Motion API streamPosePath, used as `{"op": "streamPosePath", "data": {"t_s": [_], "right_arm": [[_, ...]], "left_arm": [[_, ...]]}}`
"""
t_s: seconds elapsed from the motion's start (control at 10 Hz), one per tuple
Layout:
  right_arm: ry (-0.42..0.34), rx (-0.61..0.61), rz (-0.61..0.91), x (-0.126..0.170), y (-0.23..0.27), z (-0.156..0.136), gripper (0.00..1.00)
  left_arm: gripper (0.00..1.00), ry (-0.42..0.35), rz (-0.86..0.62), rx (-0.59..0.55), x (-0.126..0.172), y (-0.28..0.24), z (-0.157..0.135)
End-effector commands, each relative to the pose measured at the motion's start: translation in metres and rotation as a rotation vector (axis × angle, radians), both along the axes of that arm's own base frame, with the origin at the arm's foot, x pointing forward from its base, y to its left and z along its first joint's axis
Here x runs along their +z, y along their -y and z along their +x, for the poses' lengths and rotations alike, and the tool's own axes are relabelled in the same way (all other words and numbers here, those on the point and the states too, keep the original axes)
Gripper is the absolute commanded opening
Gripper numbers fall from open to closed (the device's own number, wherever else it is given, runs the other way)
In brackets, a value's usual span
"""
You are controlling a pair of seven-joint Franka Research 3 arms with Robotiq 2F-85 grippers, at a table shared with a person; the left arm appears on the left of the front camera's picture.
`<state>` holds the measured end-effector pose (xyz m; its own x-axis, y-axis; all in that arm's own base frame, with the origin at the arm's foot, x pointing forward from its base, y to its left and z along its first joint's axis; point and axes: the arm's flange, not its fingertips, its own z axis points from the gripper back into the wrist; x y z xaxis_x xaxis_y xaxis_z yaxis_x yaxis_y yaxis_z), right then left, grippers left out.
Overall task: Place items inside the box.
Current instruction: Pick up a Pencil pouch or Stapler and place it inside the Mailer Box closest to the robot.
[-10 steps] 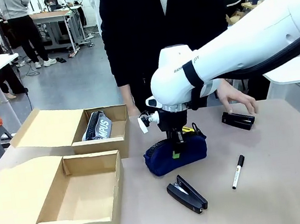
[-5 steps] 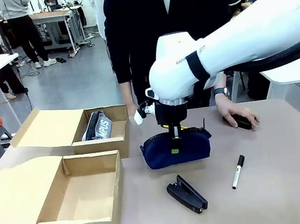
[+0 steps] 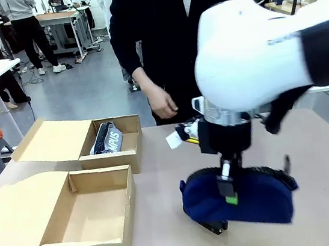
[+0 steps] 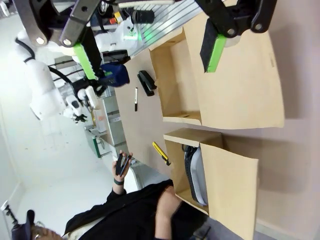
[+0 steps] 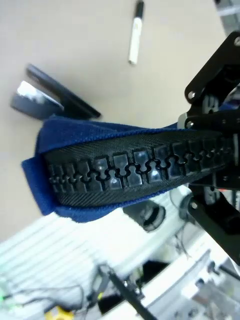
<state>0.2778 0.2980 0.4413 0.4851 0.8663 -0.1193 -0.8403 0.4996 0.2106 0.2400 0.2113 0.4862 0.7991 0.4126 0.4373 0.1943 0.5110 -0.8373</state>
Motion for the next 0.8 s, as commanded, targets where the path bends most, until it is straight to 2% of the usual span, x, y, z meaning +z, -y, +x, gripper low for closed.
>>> {"op": "streamPosePath", "data": {"t_s": [0.0,0.1,0.2,0.3,0.5,0.6,0.7], "right_arm": [[0.031,-0.153,0.102,0.010,0.034,-0.019,0.00],[0.019,-0.260,0.126,0.013,0.055,-0.023,0.00],[0.011,-0.297,0.152,0.014,0.067,-0.024,0.00],[-0.011,-0.136,0.075,0.010,0.035,-0.018,0.00],[-0.011,-0.136,0.075,0.010,0.035,-0.018,0.00],[-0.012,-0.189,0.102,0.013,0.053,-0.022,0.10],[-0.096,-0.361,0.265,0.008,0.058,0.003,0.10]], "left_arm": [[1.00,0.025,-0.002,-0.005,0.000,0.001,0.002],[1.00,0.025,-0.002,-0.005,0.000,0.001,0.002],[1.00,0.025,-0.002,-0.005,0.000,0.001,0.002],[1.00,0.025,-0.002,-0.005,0.000,0.001,0.002],[1.00,0.025,-0.002,-0.005,0.000,0.001,0.002],[1.00,0.025,-0.002,-0.005,0.000,0.001,0.002],[1.00,0.025,-0.002,-0.005,0.000,0.001,0.002]]}}
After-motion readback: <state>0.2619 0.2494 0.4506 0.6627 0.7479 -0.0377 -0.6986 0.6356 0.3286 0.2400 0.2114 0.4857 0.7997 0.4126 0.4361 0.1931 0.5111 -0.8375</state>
